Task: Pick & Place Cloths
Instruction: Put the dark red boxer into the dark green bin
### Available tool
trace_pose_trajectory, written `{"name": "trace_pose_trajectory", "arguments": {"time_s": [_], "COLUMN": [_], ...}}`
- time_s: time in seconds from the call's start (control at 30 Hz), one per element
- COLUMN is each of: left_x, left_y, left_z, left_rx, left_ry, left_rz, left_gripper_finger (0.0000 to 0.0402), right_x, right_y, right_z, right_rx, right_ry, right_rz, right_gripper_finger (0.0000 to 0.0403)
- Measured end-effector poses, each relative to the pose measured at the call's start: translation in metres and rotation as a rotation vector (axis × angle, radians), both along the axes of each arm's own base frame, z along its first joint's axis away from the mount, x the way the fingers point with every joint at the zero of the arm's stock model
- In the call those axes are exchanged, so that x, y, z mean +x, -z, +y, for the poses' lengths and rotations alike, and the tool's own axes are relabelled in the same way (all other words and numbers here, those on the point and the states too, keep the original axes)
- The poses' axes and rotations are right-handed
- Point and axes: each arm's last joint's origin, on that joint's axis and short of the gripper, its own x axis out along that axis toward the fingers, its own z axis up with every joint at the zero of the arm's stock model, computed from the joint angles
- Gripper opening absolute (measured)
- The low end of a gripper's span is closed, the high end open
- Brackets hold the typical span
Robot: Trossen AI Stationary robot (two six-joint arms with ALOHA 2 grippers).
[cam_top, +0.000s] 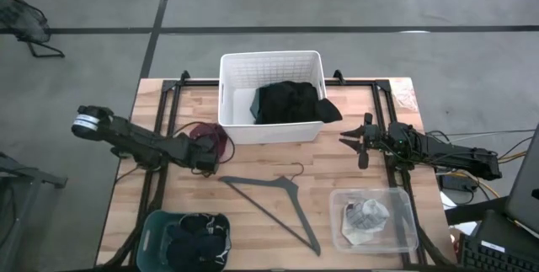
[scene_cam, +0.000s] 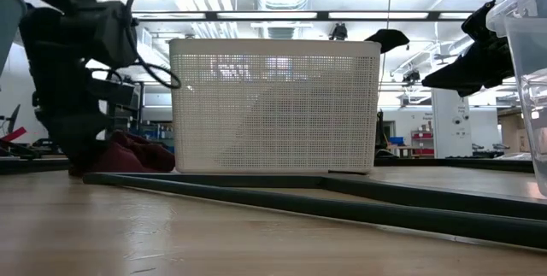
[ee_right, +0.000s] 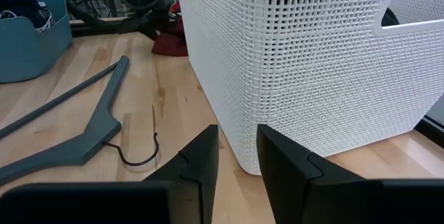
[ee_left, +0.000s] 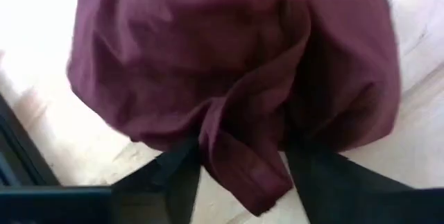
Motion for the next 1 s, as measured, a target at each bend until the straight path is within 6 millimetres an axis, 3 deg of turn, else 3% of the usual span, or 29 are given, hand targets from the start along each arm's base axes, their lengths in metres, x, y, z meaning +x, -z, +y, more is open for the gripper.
{"name": "trace_pose_trajectory", "arguments": {"time_s": [0.3, 0.53, 1.0], "left_x": [-0.005, -0.004, -0.019], "left_y": [0.006, -0.011, -0.090], "left_z": [0.001, 0.000, -0.005], "left_rx": [-0.007, -0.008, -0.011], "left_ry": [-0.001, 0.028, 0.091], "left_rz": [0.009, -0.007, -0.115], "left_gripper_finger": [0.0017, 0.0006, 0.0005], "right_x": [0.000, 0.000, 0.000], "right_y": [0.000, 0.000, 0.000], "right_z": [0.000, 0.000, 0.000], "right_rx": [0.000, 0.000, 0.000], "right_ry": [0.000, 0.000, 0.000], "right_rz": [0.000, 0.000, 0.000], "right_gripper_finger": [0.0123, 0.0144, 0.0179]}}
